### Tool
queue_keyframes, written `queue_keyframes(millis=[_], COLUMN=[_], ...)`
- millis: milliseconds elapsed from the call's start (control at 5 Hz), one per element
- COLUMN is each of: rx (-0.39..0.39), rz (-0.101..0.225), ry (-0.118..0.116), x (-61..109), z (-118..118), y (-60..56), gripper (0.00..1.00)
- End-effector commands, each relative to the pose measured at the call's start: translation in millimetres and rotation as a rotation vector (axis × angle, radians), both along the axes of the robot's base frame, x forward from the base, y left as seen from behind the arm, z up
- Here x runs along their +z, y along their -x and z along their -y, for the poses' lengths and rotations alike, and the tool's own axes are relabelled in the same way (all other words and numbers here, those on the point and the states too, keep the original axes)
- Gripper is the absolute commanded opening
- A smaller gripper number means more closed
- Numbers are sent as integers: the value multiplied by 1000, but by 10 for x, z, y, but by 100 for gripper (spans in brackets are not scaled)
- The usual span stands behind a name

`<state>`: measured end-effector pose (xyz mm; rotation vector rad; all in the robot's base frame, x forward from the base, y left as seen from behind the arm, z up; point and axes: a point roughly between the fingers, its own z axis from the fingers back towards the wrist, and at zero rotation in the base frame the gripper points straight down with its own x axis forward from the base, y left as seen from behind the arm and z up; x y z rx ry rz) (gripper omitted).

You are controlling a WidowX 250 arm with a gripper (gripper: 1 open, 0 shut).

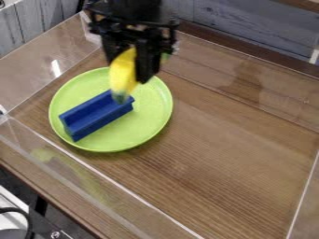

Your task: Put the banana in the green plate

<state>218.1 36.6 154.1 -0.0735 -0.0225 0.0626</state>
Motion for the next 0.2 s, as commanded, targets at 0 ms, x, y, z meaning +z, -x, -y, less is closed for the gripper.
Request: queue_keyframes(millis=[0], rx=[-36], rz=[49], ry=[-20], x=[-82], z=[-244], y=[29], gripper=[0])
